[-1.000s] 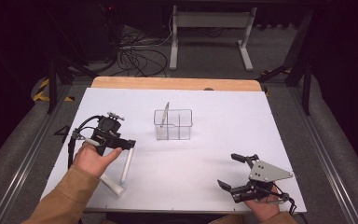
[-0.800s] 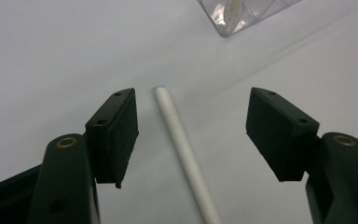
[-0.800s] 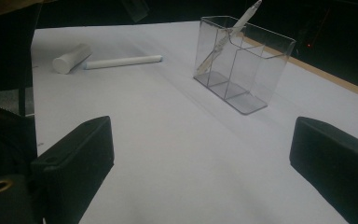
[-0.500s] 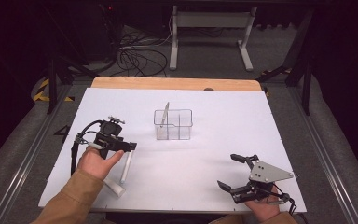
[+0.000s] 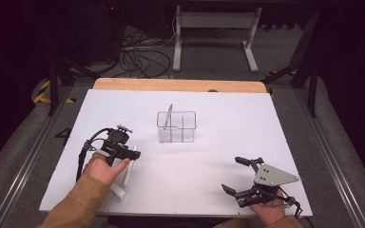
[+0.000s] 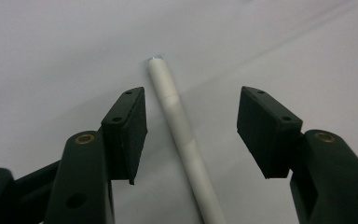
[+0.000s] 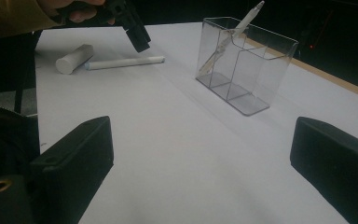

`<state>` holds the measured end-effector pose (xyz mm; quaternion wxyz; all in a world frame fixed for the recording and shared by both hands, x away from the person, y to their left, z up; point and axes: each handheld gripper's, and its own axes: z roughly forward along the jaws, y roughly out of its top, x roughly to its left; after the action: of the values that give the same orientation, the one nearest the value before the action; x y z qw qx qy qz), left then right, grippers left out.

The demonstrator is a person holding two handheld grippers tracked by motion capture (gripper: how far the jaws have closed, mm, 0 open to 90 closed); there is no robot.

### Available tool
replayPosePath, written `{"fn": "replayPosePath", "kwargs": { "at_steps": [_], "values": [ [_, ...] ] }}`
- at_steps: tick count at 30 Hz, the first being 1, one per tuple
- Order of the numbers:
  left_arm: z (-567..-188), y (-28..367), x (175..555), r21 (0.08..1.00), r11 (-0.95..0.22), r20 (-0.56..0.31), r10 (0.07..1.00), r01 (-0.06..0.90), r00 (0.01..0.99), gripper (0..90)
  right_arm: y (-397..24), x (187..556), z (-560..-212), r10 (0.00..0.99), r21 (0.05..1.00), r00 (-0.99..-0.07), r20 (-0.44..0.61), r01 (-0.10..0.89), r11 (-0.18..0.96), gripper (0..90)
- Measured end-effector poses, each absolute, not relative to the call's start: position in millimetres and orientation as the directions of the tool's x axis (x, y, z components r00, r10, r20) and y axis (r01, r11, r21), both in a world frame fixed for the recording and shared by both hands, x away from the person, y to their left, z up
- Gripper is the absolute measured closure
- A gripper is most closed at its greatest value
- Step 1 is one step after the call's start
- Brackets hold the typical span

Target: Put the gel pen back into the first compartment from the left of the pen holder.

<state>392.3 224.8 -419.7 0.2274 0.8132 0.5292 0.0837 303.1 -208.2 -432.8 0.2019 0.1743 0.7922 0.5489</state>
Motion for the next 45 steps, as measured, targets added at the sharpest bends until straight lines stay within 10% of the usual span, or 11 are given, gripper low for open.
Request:
{"fn": "replayPosePath", "kwargs": {
  "at_steps": [45],
  "values": [
    [-436.6,215.2,404.0,0.303,-0.304,-0.069,0.938,0.903,0.339,78.1,-207.1,302.9,-433.4,0.484,0.938,-0.865,-0.132,0.048,0.342,6.4]
  ]
}}
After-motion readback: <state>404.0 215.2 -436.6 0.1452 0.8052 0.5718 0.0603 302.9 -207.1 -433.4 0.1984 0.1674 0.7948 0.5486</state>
